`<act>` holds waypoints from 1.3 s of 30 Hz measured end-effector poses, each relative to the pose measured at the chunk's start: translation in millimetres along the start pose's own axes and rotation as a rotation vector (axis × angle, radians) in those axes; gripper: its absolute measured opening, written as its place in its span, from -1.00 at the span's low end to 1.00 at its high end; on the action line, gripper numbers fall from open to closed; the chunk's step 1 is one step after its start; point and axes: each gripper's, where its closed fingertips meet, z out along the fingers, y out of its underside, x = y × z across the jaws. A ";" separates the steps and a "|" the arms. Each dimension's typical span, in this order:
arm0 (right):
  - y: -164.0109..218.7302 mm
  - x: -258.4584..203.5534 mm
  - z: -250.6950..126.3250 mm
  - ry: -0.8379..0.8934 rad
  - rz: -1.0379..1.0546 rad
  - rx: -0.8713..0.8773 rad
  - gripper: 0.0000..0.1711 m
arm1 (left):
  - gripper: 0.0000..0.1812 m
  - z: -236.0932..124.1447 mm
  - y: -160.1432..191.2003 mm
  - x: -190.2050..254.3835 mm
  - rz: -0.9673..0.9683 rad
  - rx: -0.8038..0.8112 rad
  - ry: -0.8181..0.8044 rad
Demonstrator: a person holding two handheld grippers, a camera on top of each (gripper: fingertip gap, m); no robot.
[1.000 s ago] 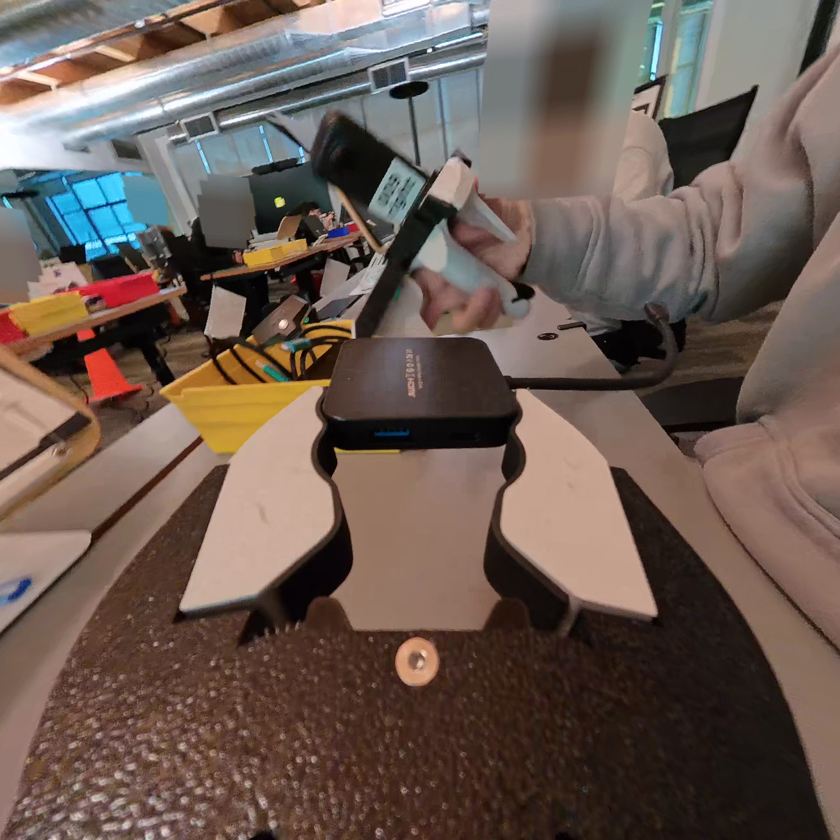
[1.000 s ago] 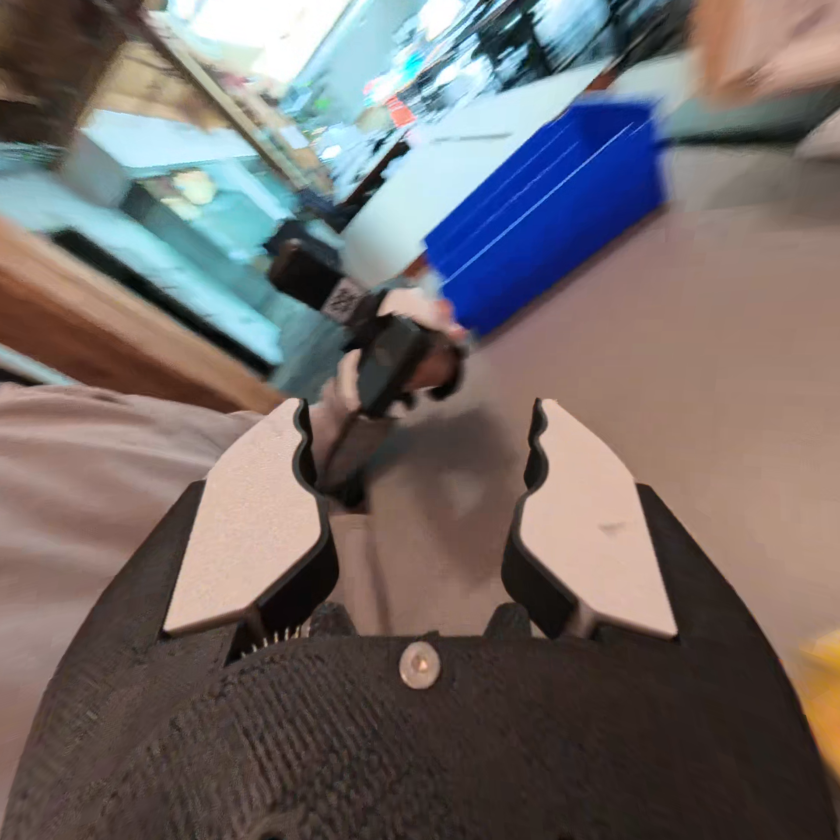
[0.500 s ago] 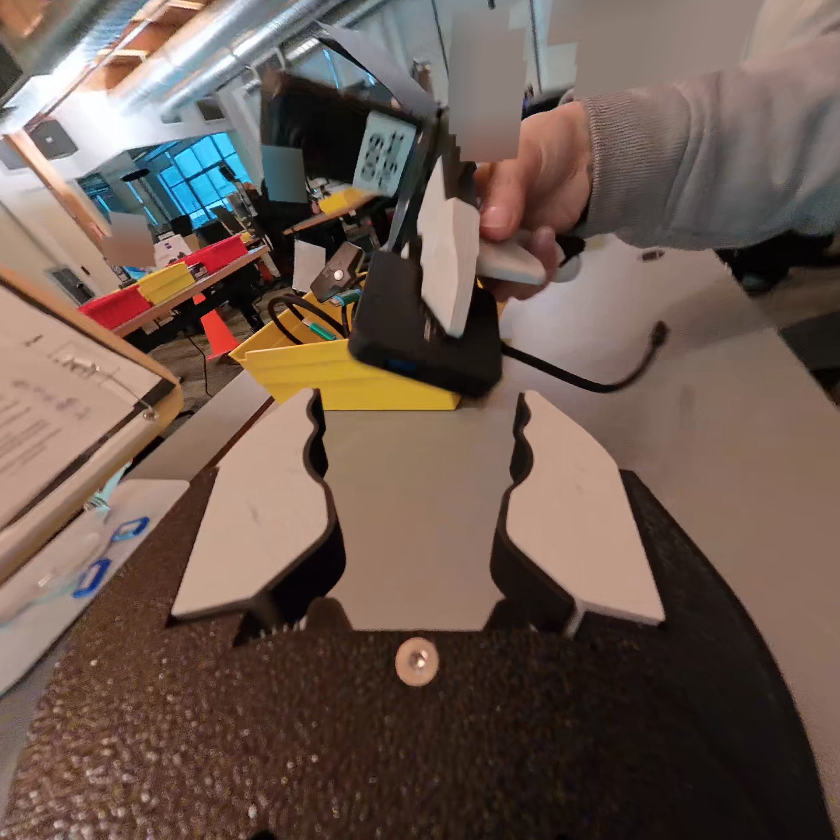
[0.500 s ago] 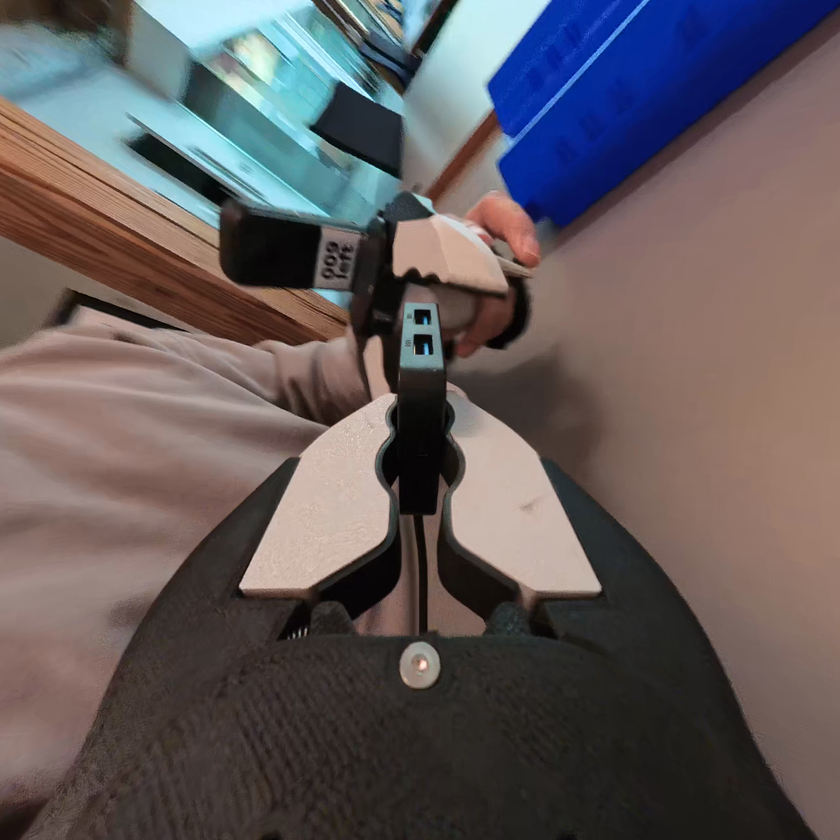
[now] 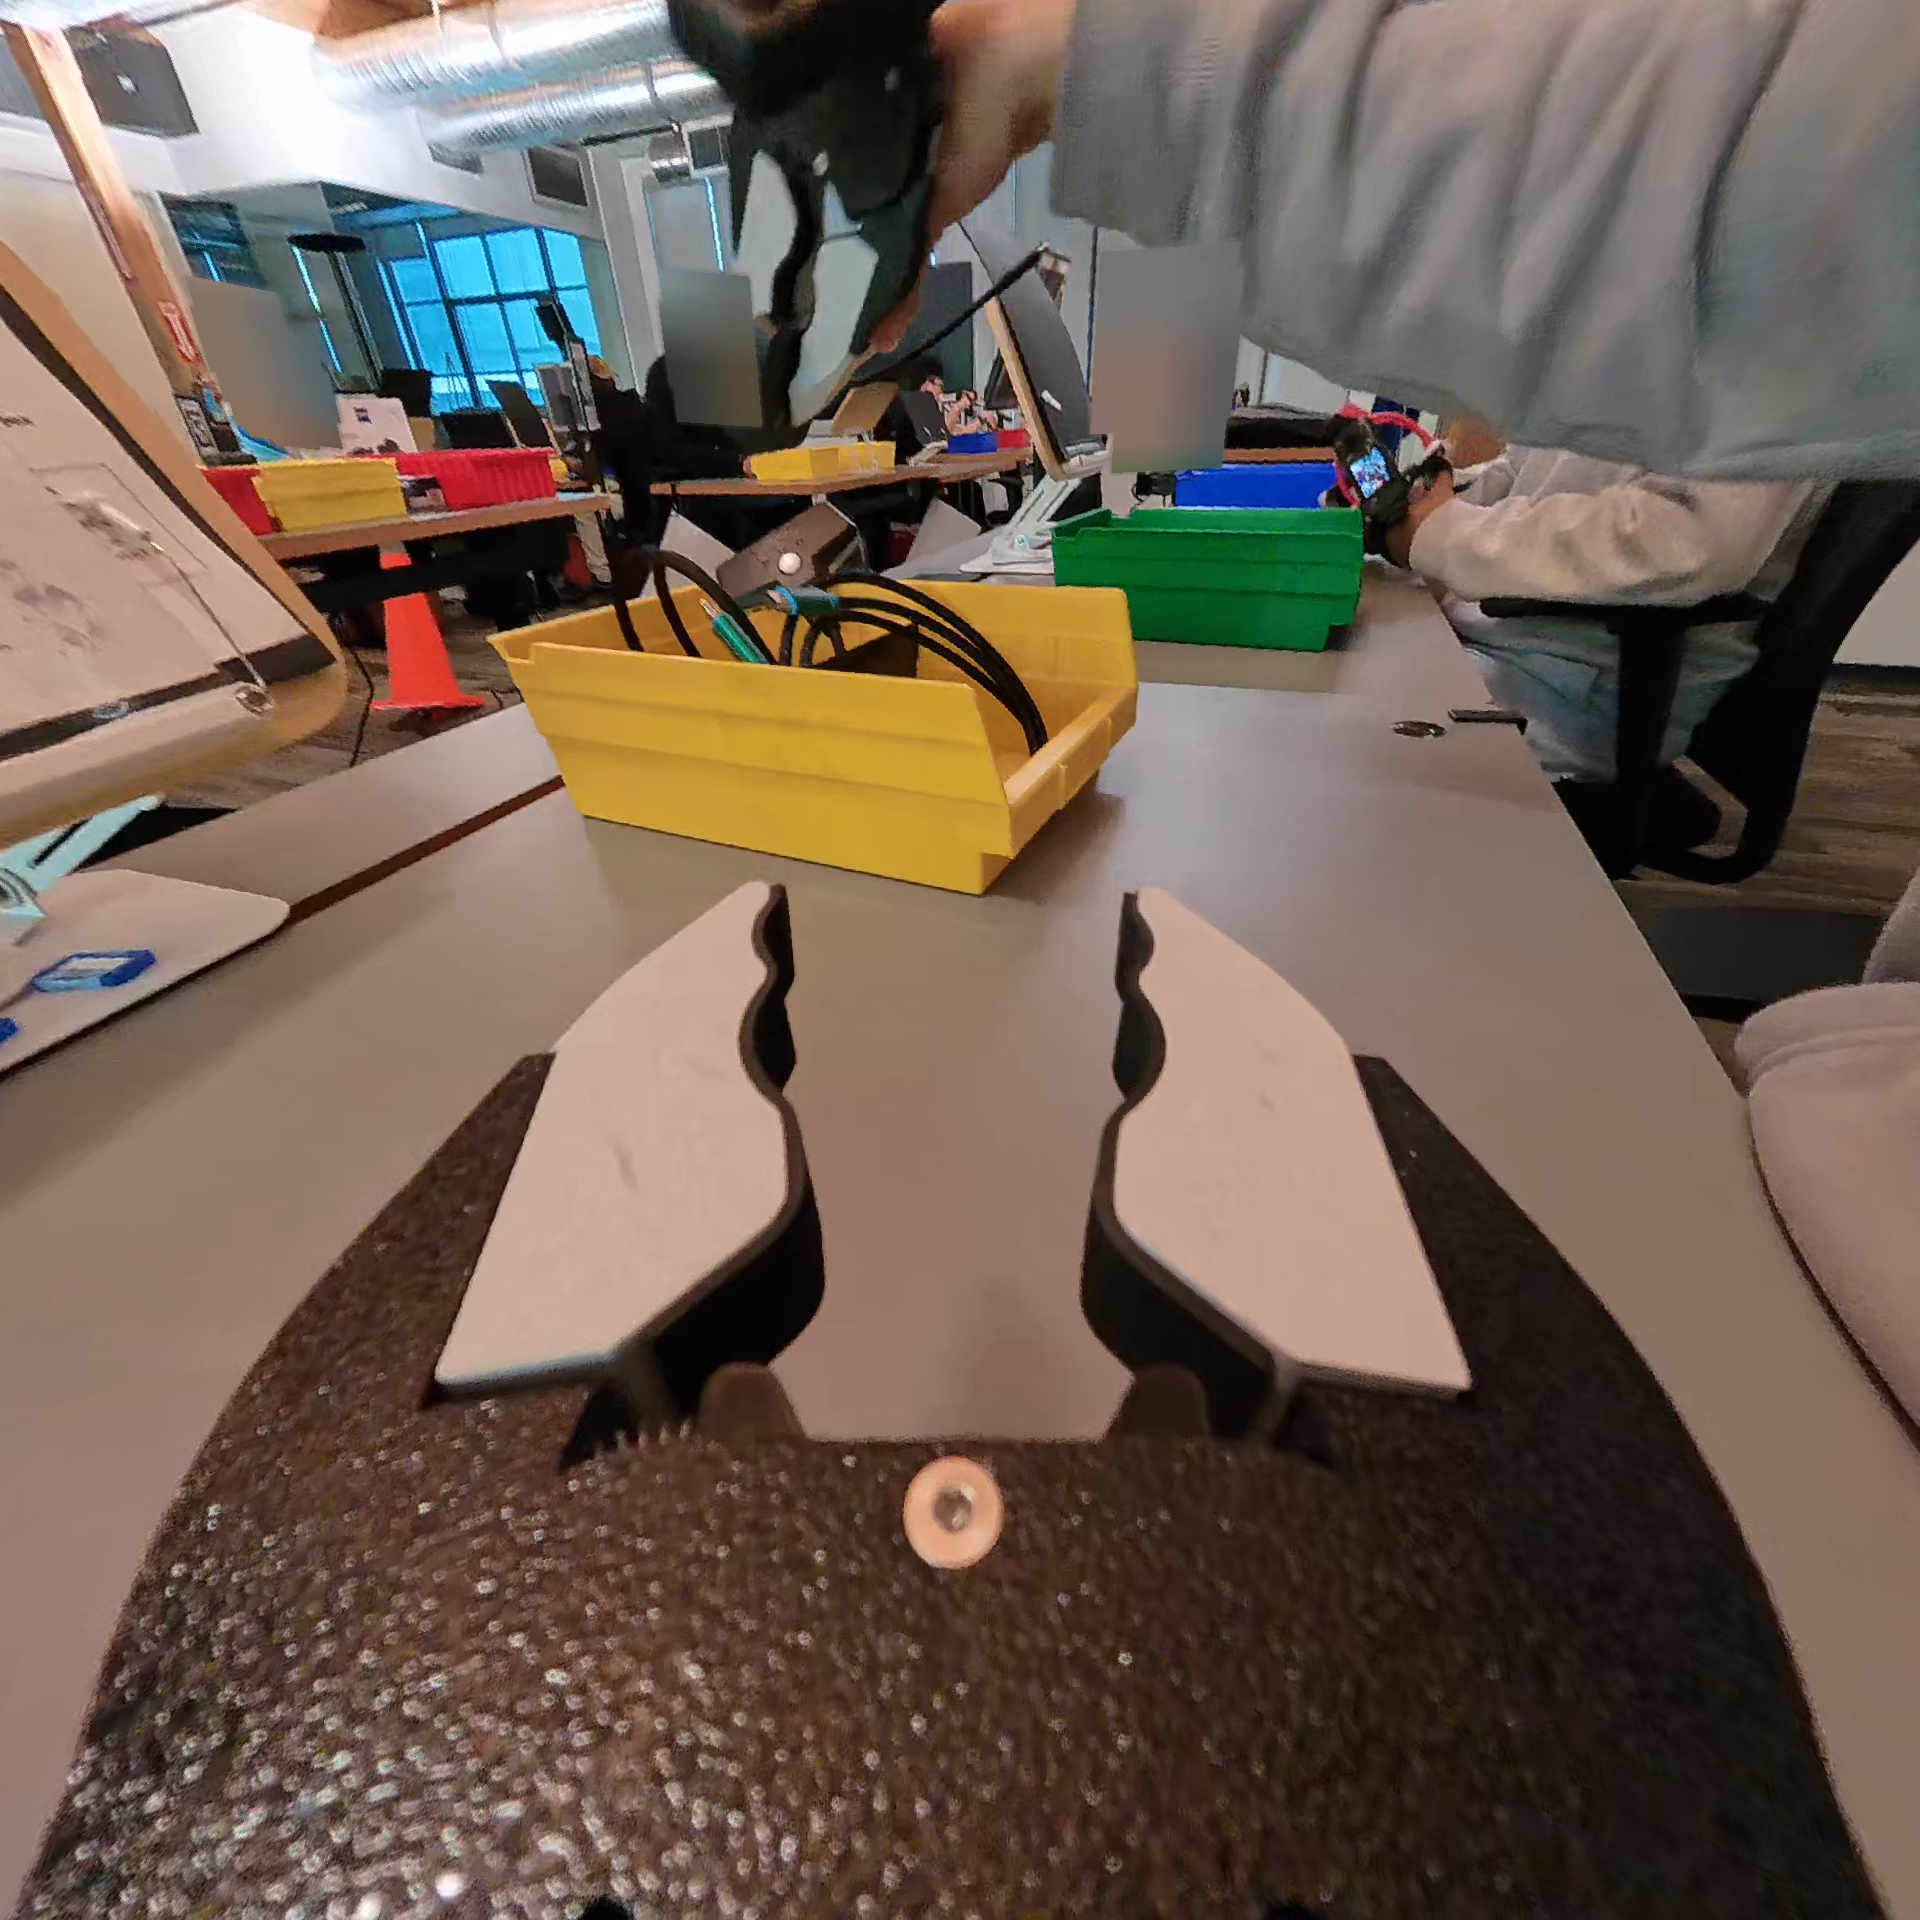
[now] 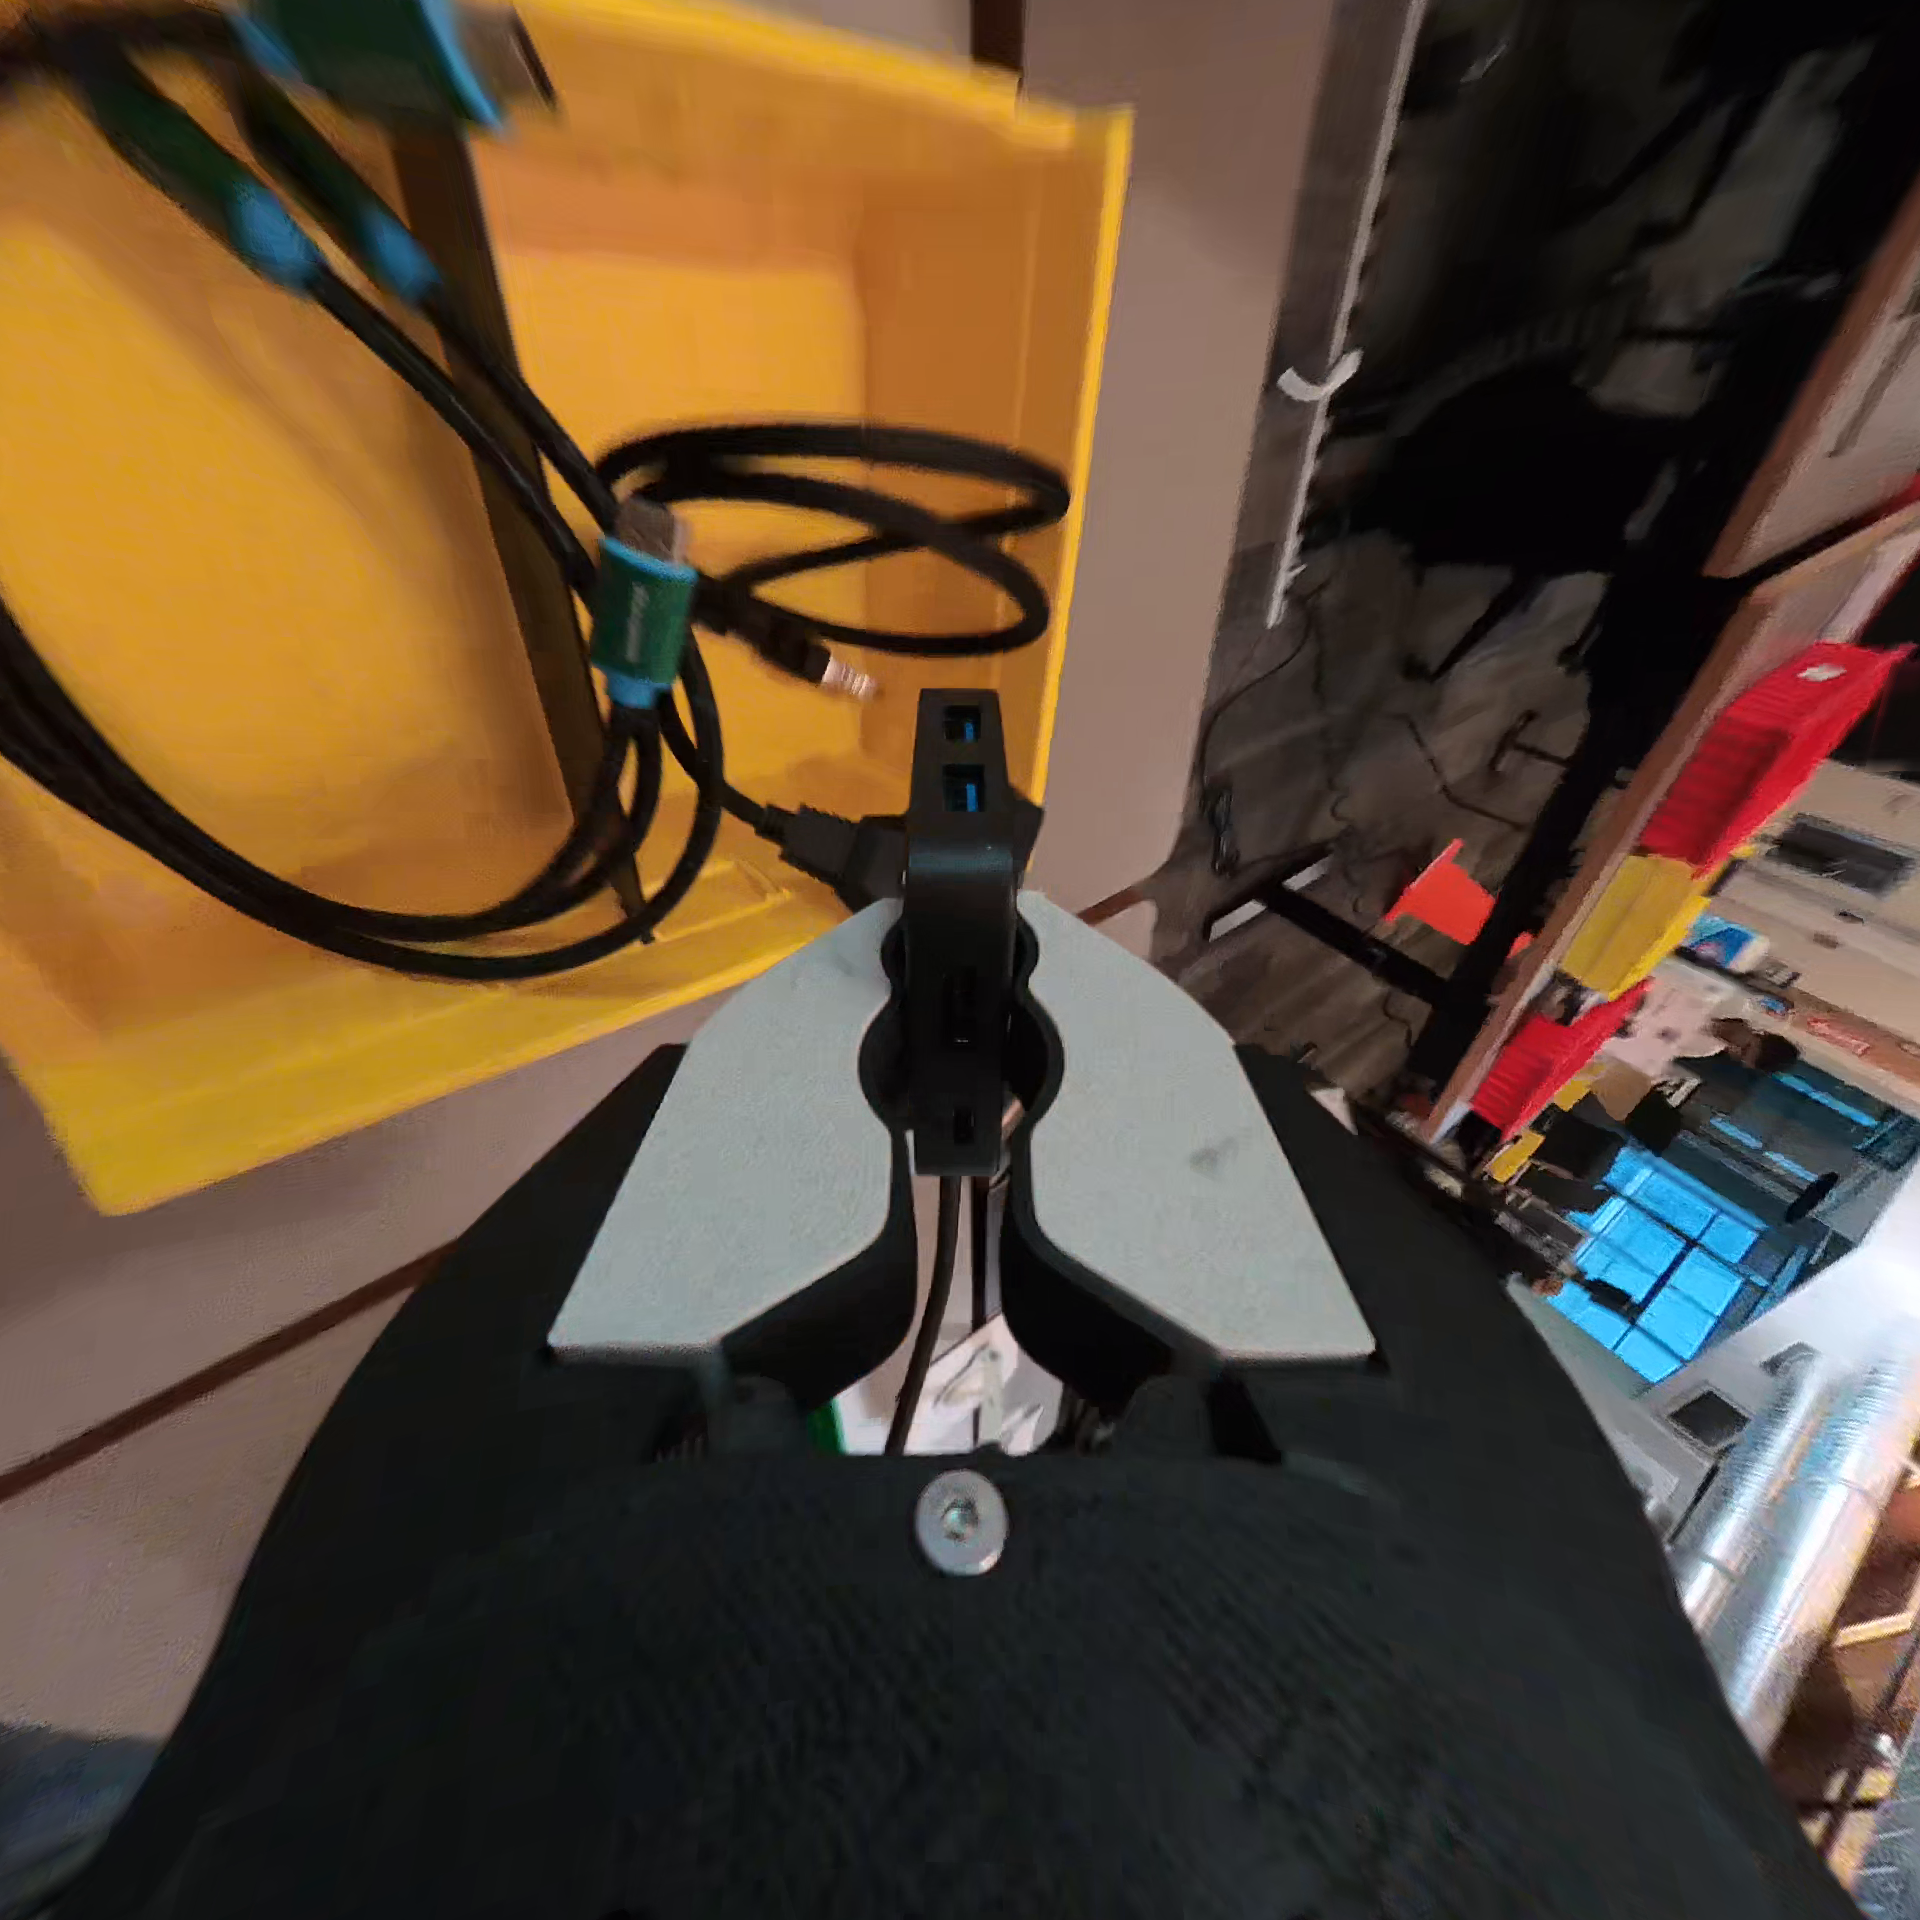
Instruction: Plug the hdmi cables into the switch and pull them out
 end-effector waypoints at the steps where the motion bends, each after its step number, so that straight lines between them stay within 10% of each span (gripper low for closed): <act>1: 7.8 -2.4 18.2 -0.042 -0.009 -0.035 -0.84 | -0.35 0.1 2.5 1.8 -0.001 -0.011 0.004; 9: 12.6 -39.1 87.0 -0.297 -0.049 -0.104 -0.84 | -0.36 -11.1 16.5 4.5 -0.040 -0.069 0.012; 12: 11.7 -26.7 95.0 -0.204 -0.046 -0.114 -0.42 | -0.36 -11.7 17.1 2.6 -0.067 -0.068 0.010; 21: 25.1 11.0 5.2 0.132 0.346 0.115 -0.30 | -0.35 10.0 28.9 4.4 -0.082 -0.141 0.028; 28: 9.7 -94.6 -73.7 0.177 0.853 0.746 -0.44 | -0.31 58.7 27.8 -2.3 -0.190 -0.178 0.014; 39: 57.9 -163.9 -67.8 0.449 1.248 0.832 -0.42 | -0.07 180.1 15.2 -33.6 -0.457 -0.334 -0.261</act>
